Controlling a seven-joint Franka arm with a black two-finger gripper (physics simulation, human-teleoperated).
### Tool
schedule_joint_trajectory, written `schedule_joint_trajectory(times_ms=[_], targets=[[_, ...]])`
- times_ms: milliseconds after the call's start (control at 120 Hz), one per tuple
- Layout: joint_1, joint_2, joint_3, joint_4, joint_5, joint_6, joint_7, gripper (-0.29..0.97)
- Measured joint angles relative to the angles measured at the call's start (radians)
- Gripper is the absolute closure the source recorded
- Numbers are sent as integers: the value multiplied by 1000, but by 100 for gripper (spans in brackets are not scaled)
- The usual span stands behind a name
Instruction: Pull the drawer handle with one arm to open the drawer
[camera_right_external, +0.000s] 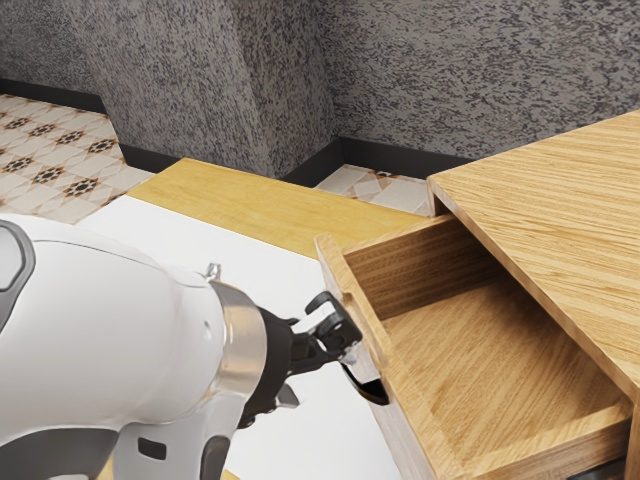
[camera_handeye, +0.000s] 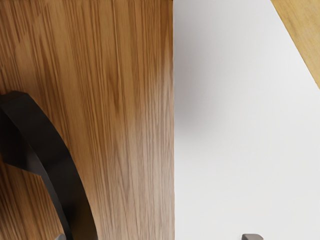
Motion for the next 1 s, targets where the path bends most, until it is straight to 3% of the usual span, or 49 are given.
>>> schedule_joint_trajectory(times_ms=[1000], targets=[[-3, -69, 20, -57, -24, -25, -8, 29]])
